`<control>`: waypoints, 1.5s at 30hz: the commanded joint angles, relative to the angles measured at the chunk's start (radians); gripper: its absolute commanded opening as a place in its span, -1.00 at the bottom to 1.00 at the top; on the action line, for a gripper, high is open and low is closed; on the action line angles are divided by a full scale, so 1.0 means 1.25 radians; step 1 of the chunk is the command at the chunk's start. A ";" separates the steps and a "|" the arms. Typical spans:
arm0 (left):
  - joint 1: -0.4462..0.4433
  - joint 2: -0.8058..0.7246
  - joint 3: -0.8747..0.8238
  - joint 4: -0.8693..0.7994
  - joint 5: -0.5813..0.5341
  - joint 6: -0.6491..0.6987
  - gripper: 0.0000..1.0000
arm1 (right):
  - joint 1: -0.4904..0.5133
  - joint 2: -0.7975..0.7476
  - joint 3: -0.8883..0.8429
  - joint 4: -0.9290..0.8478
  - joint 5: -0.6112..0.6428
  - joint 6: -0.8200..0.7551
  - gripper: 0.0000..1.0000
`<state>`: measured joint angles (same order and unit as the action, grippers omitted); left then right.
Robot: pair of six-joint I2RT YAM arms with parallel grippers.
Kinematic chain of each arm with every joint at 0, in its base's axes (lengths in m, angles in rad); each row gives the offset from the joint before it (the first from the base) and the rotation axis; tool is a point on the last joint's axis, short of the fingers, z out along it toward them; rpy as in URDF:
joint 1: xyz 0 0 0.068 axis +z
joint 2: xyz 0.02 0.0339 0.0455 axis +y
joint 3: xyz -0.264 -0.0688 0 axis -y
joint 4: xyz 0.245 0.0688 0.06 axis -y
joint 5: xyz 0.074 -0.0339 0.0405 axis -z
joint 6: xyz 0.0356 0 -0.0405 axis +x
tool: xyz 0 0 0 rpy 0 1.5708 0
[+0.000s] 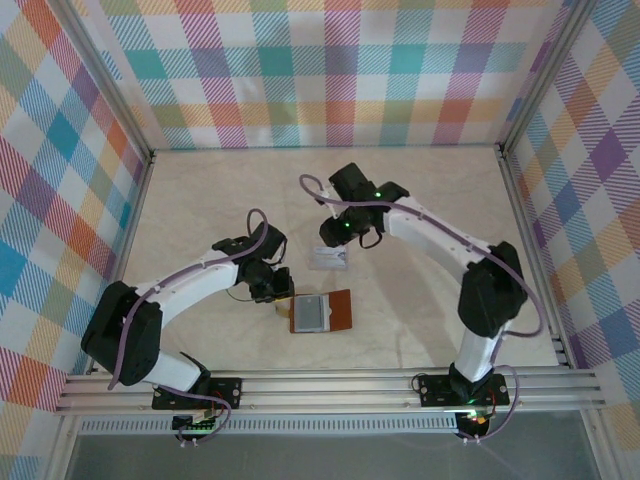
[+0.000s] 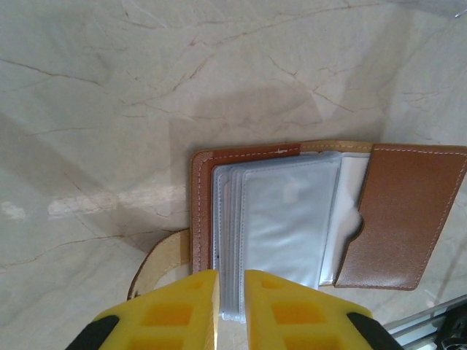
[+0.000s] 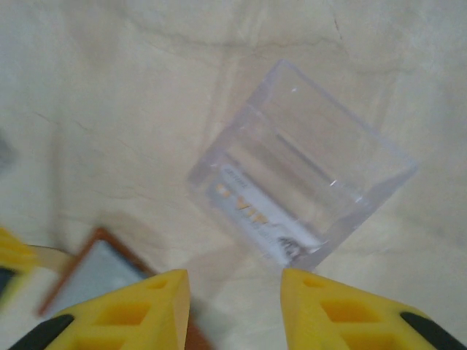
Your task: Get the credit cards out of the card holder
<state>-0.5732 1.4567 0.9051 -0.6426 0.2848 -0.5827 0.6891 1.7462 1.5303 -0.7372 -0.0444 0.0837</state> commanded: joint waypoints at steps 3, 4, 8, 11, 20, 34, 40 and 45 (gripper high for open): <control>0.007 0.027 -0.018 0.027 0.035 0.002 -0.72 | 0.012 -0.073 -0.140 0.103 -0.161 0.370 -0.30; 0.007 0.034 -0.019 0.027 0.032 0.001 -0.72 | 0.013 -0.082 -0.164 0.119 -0.181 0.406 -0.30; 0.007 0.067 -0.035 0.042 0.028 0.003 -0.75 | 0.029 -0.108 -0.280 0.215 -0.244 0.498 -0.32; 0.007 0.083 -0.049 0.054 0.022 0.003 -0.77 | 0.043 -0.105 -0.331 0.244 -0.256 0.546 -0.32; 0.007 0.104 -0.089 0.084 0.016 0.014 -0.80 | 0.116 -0.041 -0.386 0.367 -0.295 0.637 -0.65; 0.007 0.103 -0.113 0.096 0.016 0.019 -0.81 | 0.180 0.098 -0.323 0.376 -0.287 0.678 -0.73; 0.007 0.098 -0.109 0.092 0.014 0.020 -0.81 | 0.189 0.125 -0.294 0.300 -0.244 0.665 -0.63; 0.007 0.096 -0.110 0.091 0.013 0.018 -0.81 | 0.196 0.128 -0.267 0.211 -0.192 0.645 -0.45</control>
<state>-0.5724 1.5719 0.8009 -0.5346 0.3134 -0.5781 0.9230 1.8938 1.1713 -0.3653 -0.3374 0.9028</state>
